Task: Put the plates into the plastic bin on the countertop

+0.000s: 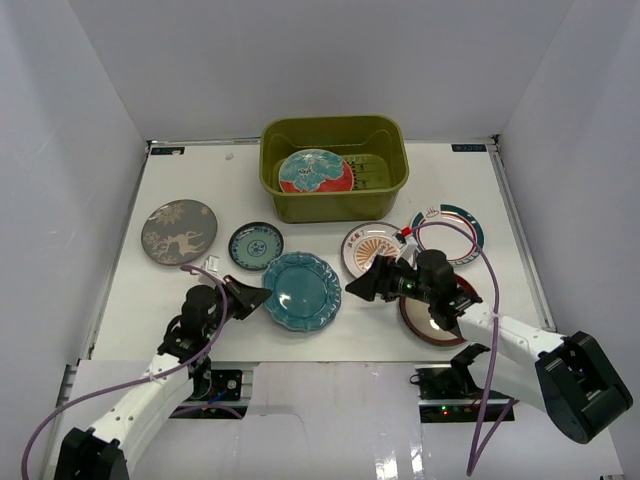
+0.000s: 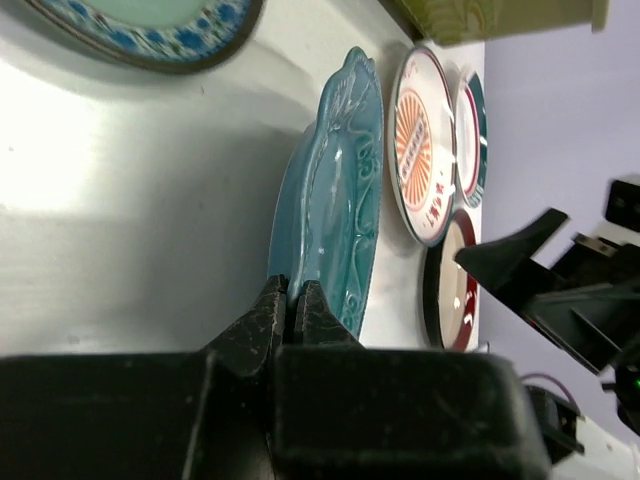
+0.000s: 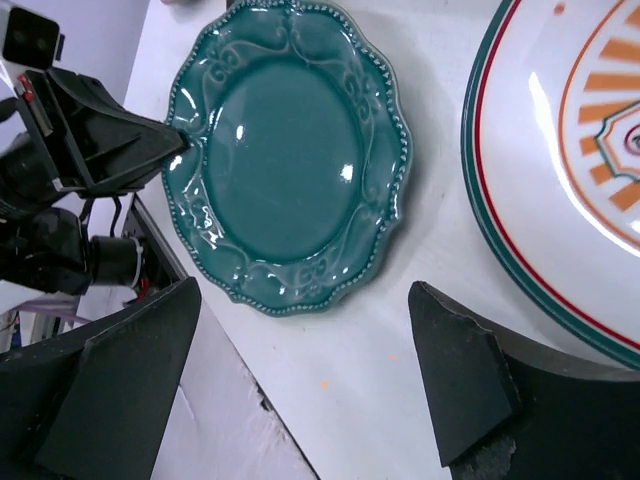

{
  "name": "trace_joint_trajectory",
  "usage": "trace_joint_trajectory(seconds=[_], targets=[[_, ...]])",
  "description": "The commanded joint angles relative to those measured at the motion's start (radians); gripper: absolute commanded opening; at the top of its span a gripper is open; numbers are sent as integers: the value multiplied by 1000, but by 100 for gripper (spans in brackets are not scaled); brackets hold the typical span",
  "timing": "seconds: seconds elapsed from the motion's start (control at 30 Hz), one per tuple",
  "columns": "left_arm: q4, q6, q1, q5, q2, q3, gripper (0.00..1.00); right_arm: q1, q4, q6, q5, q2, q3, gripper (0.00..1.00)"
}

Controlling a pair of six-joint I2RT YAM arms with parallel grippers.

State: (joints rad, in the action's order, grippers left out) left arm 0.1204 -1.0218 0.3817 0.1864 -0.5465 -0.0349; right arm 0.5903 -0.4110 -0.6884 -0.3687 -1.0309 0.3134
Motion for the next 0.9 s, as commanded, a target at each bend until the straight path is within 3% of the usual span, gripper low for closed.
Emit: trace_joint_trajectory(seconds=[0.0, 0.23, 0.5, 0.6, 0.63, 0.7, 0.73, 0.8, 0.87], targets=[[-6, -66, 5, 158, 106, -22, 0, 17, -64, -34, -59, -21, -17, 90], [100, -110, 6, 315, 72, -105, 0, 17, -155, -34, -128, -133, -8, 90], [116, -89, 6, 340, 69, -164, 0, 19, -31, 30, -13, -52, 15, 90], [124, -80, 5, 351, 54, -174, 0, 19, -48, 24, -67, -47, 21, 100], [128, -77, 5, 361, 48, -177, 0, 17, -60, 9, -79, -49, 23, 84], [136, -69, 5, 366, 36, -189, 0, 17, -103, -37, -113, -54, 24, 74], [139, -64, 5, 367, 34, -192, 0, 17, -117, -49, -127, -58, 29, 61], [151, -51, 5, 372, 28, -200, 0, 17, -167, -85, -179, -75, 36, 49], [150, -29, 6, 378, 7, -227, 2, 17, -212, -130, -228, -95, 41, 30]])
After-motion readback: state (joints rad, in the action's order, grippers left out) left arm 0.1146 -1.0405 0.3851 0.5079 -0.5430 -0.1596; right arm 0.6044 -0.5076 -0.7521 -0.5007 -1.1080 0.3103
